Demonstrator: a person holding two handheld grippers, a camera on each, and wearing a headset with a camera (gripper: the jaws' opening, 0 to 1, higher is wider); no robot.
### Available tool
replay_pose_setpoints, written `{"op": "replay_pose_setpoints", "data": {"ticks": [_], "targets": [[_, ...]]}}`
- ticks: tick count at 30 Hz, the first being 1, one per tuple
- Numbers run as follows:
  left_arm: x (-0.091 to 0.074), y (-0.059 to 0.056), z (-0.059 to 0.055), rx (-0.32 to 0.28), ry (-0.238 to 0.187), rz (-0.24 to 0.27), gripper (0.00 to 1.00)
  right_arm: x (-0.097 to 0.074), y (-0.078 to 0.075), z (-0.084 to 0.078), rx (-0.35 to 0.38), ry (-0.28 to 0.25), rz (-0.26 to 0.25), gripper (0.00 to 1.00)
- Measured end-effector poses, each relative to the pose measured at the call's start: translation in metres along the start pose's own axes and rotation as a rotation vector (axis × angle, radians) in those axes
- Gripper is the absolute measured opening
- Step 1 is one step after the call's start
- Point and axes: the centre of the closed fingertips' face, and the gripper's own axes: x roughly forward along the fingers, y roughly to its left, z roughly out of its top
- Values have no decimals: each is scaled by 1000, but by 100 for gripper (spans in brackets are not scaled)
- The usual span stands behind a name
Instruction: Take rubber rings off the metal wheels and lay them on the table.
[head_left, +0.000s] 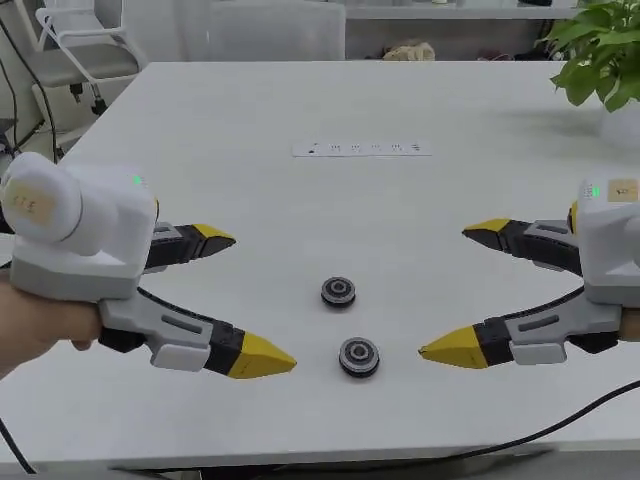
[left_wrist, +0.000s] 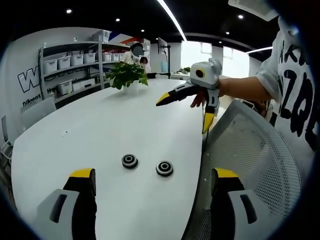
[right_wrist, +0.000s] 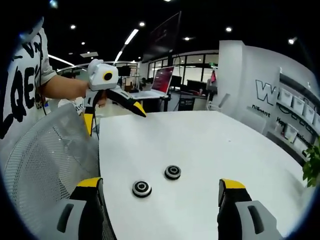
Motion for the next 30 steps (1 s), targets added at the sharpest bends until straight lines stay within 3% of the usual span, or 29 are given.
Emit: {"op": "replay_pose_setpoints", "data": {"ticks": [8, 14, 28, 30], "targets": [[6, 4, -2, 14, 8, -15, 91, 6, -5, -3, -10, 9, 6, 95], [8, 8, 3, 50, -19, -19, 89, 11, -8, -6, -21, 17, 15, 94], [25, 15, -1, 58, 4, -45, 87, 24, -10, -16, -17, 35, 54, 88], [27, 16, 1, 74, -11, -47, 86, 26, -10, -17, -15, 35, 58, 87]]}}
